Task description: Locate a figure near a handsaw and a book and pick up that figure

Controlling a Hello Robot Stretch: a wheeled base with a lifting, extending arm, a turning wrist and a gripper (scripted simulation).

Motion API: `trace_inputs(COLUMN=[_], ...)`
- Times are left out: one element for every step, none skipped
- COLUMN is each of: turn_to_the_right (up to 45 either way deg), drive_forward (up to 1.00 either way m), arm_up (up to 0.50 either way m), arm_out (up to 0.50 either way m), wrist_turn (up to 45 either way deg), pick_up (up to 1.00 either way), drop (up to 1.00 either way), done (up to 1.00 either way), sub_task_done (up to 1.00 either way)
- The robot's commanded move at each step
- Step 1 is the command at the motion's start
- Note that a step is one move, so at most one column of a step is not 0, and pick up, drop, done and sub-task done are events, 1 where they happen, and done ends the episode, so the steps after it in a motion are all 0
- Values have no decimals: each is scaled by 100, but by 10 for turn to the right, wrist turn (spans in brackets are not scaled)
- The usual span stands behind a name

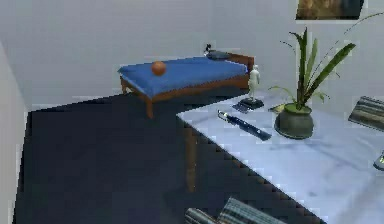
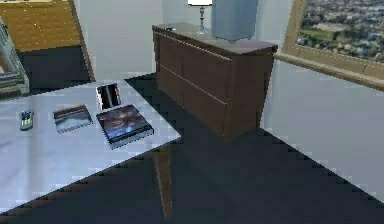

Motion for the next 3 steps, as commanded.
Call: trace_inputs(turn_to_the_right=[-270,-30,0], drive_forward=[0,0,55], arm_up=[0,0,0], arm_out=[0,0,0], wrist_turn=[0,0,0], pick_up=[0,0,0], drop=[0,0,0], done=[0,0,0], sub_task_done=[0,0,0])
